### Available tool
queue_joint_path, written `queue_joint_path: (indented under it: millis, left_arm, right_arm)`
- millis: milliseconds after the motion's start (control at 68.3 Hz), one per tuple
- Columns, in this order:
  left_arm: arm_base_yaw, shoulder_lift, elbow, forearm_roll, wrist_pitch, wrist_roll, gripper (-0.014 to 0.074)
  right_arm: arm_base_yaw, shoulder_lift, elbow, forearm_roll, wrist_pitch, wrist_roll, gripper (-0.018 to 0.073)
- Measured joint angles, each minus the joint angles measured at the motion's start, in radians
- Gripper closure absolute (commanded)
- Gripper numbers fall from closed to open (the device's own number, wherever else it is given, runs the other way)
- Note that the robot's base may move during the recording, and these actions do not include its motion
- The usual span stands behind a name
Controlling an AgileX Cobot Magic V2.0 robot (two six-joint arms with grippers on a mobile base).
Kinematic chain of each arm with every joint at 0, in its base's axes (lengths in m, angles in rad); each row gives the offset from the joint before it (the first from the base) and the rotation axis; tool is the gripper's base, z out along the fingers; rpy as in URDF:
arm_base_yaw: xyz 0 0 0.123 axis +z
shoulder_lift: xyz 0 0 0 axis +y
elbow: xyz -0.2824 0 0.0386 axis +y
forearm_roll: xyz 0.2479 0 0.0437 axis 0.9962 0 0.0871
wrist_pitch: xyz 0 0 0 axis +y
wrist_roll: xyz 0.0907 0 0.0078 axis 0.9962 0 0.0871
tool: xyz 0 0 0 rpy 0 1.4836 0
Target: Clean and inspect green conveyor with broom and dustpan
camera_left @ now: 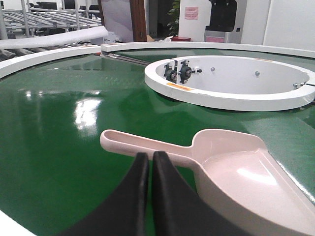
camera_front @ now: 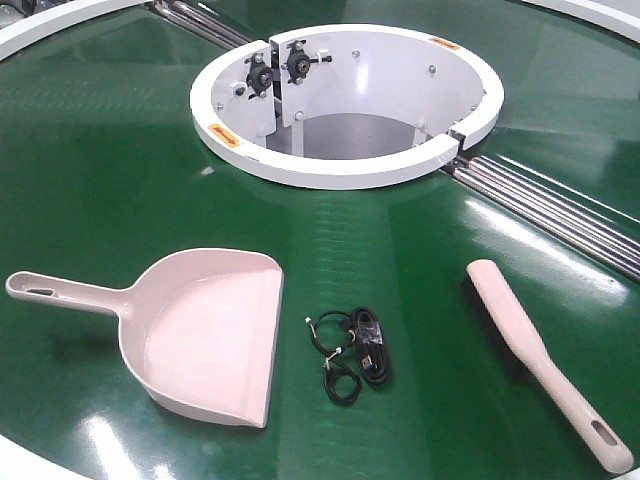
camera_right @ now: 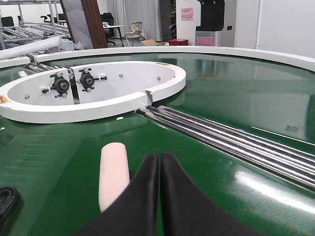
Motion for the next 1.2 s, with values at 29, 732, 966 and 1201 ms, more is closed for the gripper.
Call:
queue_joint_path:
  millis: [29, 732, 966, 1201]
  left_arm:
    - [0.0, 0.0, 0.0, 0.0, 0.0, 0.0, 0.0603]
    - [0.0, 0.0, 0.0, 0.0, 0.0, 0.0, 0.0603]
    - [0.0, 0.0, 0.0, 0.0, 0.0, 0.0, 0.0603]
    - [0.0, 0.0, 0.0, 0.0, -0.094, -0.001, 0.0603]
  right_arm:
    - [0.0, 0.0, 0.0, 0.0, 0.0, 0.0, 0.0568]
    - [0.0, 0.0, 0.0, 0.0, 0.0, 0.0, 0.0568]
    - [0.0, 0.0, 0.0, 0.0, 0.0, 0.0, 0.0568]
    - [0.0, 0.0, 0.0, 0.0, 0.0, 0.0, 0.0568]
